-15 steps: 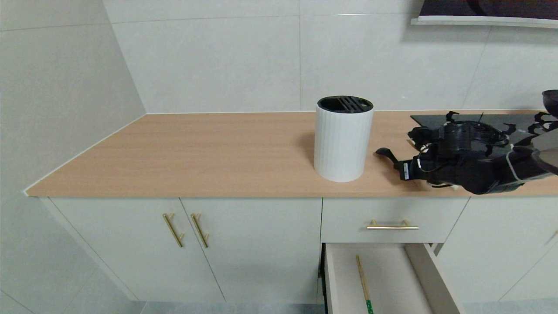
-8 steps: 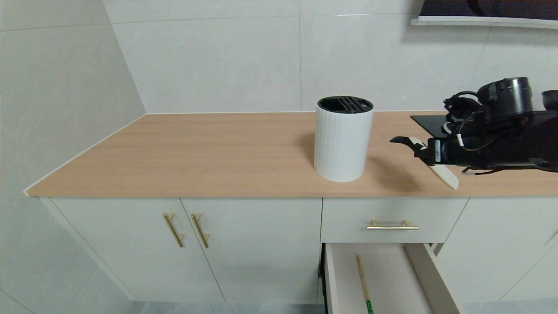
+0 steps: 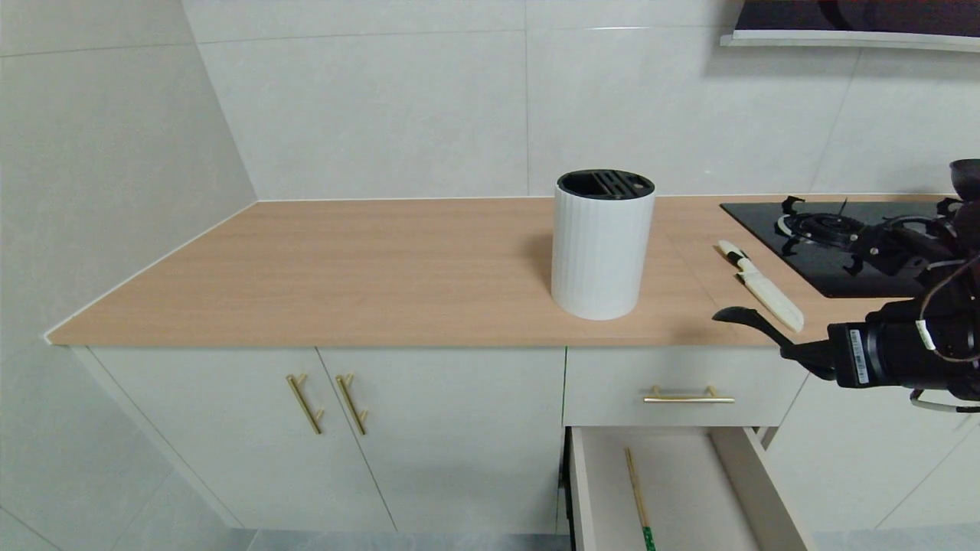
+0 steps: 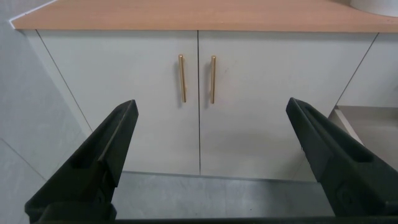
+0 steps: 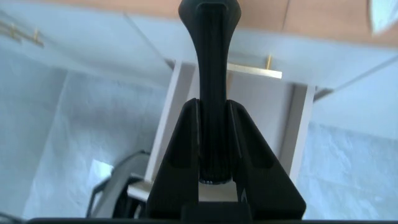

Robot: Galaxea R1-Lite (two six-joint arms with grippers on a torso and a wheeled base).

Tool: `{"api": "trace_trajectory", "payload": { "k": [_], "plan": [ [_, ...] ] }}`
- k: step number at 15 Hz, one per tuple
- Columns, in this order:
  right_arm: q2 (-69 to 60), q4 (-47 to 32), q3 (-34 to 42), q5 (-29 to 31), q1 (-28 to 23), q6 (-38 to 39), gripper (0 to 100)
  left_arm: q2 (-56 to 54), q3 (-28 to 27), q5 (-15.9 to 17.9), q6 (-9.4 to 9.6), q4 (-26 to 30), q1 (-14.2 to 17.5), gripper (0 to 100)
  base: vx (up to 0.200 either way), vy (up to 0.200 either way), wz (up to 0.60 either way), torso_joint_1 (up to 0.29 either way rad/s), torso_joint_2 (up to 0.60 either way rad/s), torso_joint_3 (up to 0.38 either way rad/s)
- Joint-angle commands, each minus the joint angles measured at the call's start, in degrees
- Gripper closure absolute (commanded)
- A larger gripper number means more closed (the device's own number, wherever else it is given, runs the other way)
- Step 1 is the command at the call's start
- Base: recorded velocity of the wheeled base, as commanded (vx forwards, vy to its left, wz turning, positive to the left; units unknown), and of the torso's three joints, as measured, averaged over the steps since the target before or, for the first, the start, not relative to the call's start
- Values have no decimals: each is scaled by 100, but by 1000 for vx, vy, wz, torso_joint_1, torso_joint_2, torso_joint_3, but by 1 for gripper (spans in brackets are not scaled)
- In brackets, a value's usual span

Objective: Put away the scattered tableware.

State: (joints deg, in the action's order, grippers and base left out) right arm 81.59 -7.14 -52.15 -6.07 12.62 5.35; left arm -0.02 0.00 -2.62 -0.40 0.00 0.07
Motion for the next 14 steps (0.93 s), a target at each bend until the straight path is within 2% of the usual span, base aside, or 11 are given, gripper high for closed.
{"api": "trace_trajectory", "payload": {
  "k": [1, 7, 14],
  "plan": [
    [32, 178, 293, 1, 13, -87, 100, 2, 0, -2, -4, 0, 1, 0, 0, 0, 0, 0, 0, 0],
    [173, 635, 601, 71, 13, -166, 100, 2, 0, -2, -4, 0, 1, 0, 0, 0, 0, -8, 17, 14],
    [208, 644, 654, 203, 13, -236, 100, 2, 0, -2, -4, 0, 1, 0, 0, 0, 0, -177, 429, 256]
  ]
}}
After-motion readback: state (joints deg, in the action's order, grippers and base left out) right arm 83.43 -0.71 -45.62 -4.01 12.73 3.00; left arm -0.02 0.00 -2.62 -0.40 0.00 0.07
